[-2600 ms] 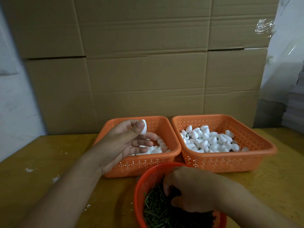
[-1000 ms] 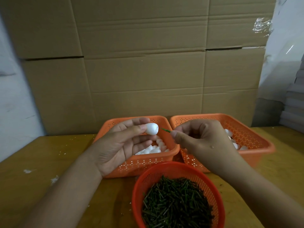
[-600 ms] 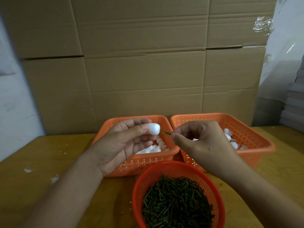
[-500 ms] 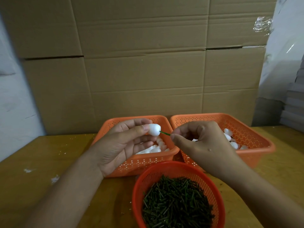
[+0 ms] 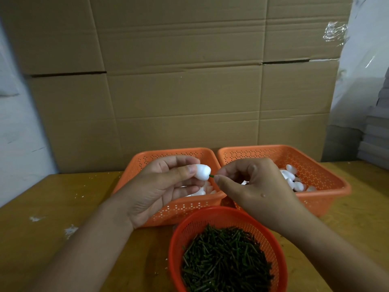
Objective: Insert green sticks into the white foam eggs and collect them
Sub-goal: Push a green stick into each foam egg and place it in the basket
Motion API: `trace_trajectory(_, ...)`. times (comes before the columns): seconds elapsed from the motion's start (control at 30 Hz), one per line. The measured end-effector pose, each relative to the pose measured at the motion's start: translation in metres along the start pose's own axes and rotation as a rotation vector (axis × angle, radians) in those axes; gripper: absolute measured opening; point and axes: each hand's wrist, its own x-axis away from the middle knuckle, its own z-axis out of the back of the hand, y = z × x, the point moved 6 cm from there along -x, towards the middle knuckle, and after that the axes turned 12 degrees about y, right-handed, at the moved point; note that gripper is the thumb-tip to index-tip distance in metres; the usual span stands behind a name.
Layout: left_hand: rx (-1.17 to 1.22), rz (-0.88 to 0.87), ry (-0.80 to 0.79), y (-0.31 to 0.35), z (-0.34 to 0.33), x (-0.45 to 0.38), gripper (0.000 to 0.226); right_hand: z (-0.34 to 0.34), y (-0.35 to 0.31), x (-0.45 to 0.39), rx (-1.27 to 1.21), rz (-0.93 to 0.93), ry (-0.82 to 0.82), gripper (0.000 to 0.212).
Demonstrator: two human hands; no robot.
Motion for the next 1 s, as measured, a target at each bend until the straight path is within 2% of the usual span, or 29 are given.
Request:
trace_trajectory(0.53, -0.025, 0.006, 0.007, -0.002, -0.003, 0.002, 0.015, -0.005, 0.004, 0.0, -0.012, -0.009, -0.026, 0.015)
trace_trajectory(0.7, -0.046, -0.009, -0.005, 0.0, -0.002, 0.002, 0.023, -0.006, 0.006, 0.0, -0.048, -0.022, -0.027, 0.014)
trace_trajectory(0.83, -0.06, -0.056, 0.032, 0.003, 0.001, 0.001, 0.03, -0.015, 0.012, 0.002, -0.144, -0.115, -0.083, 0.014)
trace_trajectory(1.0, -0.107, -0.12, 0.031, 0.004, -0.004, 0.002, 0.026, -0.029, 0.017, 0.009, -0.292, -0.282, -0.195, 0.021)
